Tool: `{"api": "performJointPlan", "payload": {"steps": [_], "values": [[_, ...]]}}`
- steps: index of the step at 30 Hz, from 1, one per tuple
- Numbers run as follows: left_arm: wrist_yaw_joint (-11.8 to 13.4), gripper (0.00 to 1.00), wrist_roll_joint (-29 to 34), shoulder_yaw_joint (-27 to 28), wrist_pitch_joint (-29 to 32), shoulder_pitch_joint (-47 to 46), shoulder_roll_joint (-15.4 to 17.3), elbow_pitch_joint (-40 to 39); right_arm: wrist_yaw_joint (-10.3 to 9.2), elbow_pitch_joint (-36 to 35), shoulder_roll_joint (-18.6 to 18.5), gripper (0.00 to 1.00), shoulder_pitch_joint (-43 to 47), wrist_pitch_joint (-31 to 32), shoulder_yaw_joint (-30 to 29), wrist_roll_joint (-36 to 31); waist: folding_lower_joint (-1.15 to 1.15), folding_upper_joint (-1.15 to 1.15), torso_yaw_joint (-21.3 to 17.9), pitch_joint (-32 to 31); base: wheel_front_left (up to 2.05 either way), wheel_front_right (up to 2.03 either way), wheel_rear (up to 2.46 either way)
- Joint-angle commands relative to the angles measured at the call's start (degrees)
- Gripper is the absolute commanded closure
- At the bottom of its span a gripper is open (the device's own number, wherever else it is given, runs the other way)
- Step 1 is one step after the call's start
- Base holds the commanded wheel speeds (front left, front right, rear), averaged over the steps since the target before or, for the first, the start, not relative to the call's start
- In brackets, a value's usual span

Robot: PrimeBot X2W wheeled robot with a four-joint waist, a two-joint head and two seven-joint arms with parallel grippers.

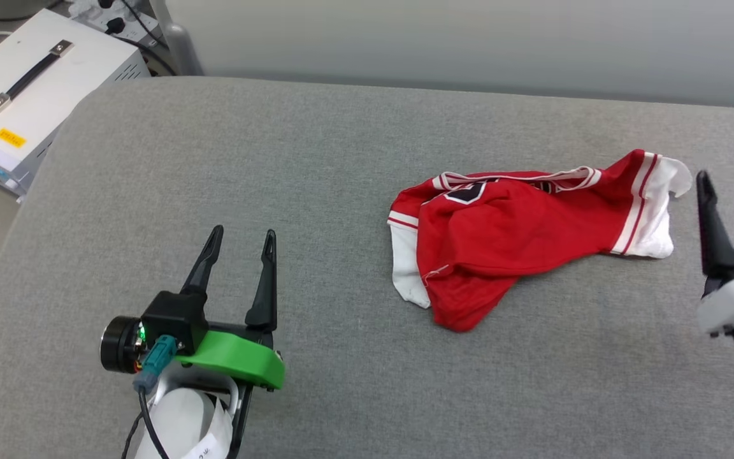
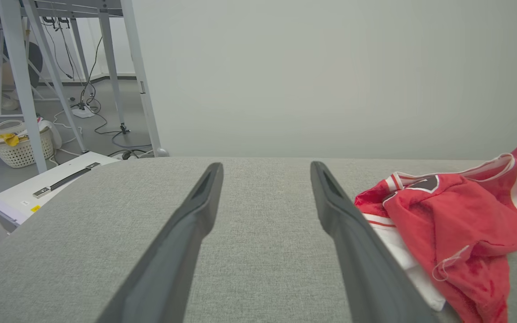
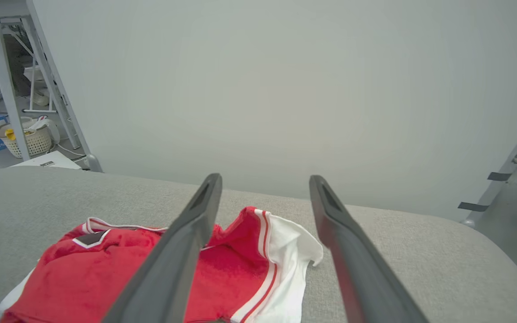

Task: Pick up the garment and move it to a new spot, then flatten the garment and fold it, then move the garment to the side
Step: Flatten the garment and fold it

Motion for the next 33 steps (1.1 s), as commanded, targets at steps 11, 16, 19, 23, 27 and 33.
{"api": "performJointPlan", "payload": {"steps": [11, 16, 19, 23, 27, 33], "values": [[-0.7, 0.0, 0.2, -1.1, -0.3, 2.4, -0.2, 0.3, -0.05, -6.7, 6.1, 0.0, 11.7, -0.1, 0.7, -3.1, 0.0, 0.61, -1.0, -1.4, 0.0, 0.0, 0.0], [-0.8, 0.0, 0.3, -1.5, -0.3, 1.7, -0.2, 0.5, -0.05, -8.3, 3.0, 0.0, 12.3, 6.4, 6.9, -2.0, 0.0, 0.61, 0.7, 0.1, 0.0, 0.0, 0.0], [-0.8, 0.0, 0.3, -2.0, -0.3, 1.2, -0.3, 0.8, -0.05, -8.7, -0.3, 0.0, 11.7, 13.9, 12.6, 0.0, 0.0, 0.61, 2.2, 1.5, 0.0, 0.0, 0.0], [-0.8, 0.0, 0.0, -2.4, -0.3, 0.5, -0.3, 1.2, -0.05, -8.5, -3.7, 0.0, 9.5, 23.7, 19.0, 3.6, 0.0, 0.61, 4.3, 2.9, 0.0, 0.0, 0.0], [-0.6, 0.0, -1.1, -3.8, -0.3, -0.8, -0.3, 1.6, -0.05, -7.0, -7.3, 0.0, 4.9, 31.2, 25.0, 5.8, 0.0, 0.61, 8.0, 4.8, 0.0, 0.0, 0.0], [0.1, 0.0, -1.9, -4.8, -0.3, -1.3, -0.3, 1.9, -0.05, -4.0, -8.5, 0.0, 1.2, 33.6, 28.7, 7.5, 0.0, 0.61, 10.9, 5.9, 0.0, 0.0, 0.0]]}}
